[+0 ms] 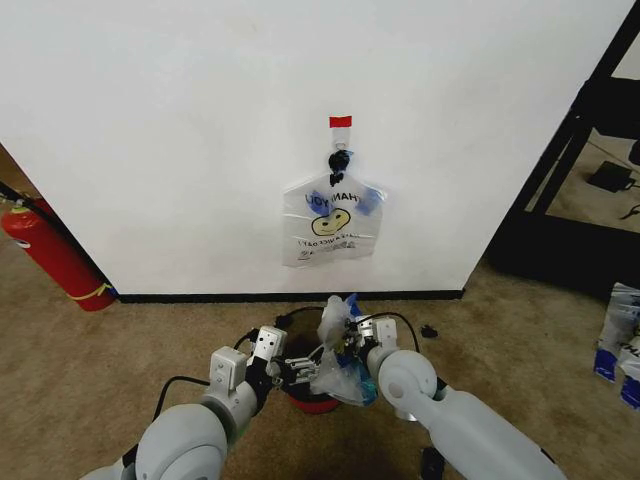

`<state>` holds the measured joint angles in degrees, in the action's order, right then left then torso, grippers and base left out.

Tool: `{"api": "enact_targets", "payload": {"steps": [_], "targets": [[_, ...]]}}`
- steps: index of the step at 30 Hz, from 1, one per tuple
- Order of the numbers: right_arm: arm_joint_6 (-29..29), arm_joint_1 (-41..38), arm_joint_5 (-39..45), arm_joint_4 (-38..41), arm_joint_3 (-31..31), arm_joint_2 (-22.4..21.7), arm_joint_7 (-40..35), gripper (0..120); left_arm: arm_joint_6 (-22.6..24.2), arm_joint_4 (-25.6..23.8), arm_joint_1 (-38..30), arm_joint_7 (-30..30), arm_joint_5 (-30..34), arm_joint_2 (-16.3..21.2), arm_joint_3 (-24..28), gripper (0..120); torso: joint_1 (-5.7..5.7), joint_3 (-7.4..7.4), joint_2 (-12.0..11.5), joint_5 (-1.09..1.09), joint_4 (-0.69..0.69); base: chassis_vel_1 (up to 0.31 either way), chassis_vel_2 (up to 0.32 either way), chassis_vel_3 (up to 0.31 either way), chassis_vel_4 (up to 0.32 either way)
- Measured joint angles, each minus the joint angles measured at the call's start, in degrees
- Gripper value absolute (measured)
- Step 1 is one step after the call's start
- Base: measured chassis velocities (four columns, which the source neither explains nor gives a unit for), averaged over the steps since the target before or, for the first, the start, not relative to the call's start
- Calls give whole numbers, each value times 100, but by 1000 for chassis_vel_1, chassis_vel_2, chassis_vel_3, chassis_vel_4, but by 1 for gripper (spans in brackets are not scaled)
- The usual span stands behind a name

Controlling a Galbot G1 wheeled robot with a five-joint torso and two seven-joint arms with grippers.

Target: Pick up the garbage bag from the wall and place it over the trash bin.

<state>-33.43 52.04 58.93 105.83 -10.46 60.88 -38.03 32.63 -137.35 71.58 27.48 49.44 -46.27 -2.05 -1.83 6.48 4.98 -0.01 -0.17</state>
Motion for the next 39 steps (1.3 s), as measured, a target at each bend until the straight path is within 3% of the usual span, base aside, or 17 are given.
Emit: {"api": "enact_targets", "payload": {"steps": [5,9,14,17,19,20,24,27,29,34,39], "targets": [[164,370,-244,365,358,34,8,0,35,-155,-402,58,404,259,6,100,0,0,0,0,2,0,0,0,0],[600,1037,-1242,749,874,157,353,0,103,-105,-1762,117,1091,724,558,100,0,0,0,1,0,0,0,0,0],[811,1532,-1746,1006,1164,310,412,0,247,146,-2943,264,1841,712,1011,100,0,0,0,1,-5,0,0,0,0],[909,1693,-1997,1091,1181,414,439,0,410,448,-4200,496,2395,536,1900,100,0,0,0,3,6,0,0,0,0],[923,1721,-2033,1091,1181,418,445,0,424,535,-4434,510,2427,479,2110,100,0,0,0,0,5,0,0,0,0],[943,1778,-2107,1087,1193,429,460,0,456,760,-4956,511,2452,346,2580,100,0,0,0,0,1,0,0,0,0],[961,1801,-2186,1013,1224,449,462,0,615,1196,-6005,422,2388,17,3551,98,0,0,0,3,-3,0,0,0,0],[965,1789,-2207,971,1226,443,466,0,672,1333,-6313,440,2389,-140,3895,97,0,0,0,3,2,0,0,0,0],[981,1809,-2242,940,1277,428,470,0,734,1556,-6716,507,2455,-435,4417,97,0,0,0,3,2,0,0,0,0],[990,1787,-2295,892,1284,424,476,0,937,1972,-7154,1073,2825,-1102,5082,95,0,0,0,4,-2,0,0,0,0],[998,1793,-2305,877,1284,393,480,0,966,2353,-7340,1637,3292,-1590,5232,94,0,0,0,4,0,0,0,0,0]]}}
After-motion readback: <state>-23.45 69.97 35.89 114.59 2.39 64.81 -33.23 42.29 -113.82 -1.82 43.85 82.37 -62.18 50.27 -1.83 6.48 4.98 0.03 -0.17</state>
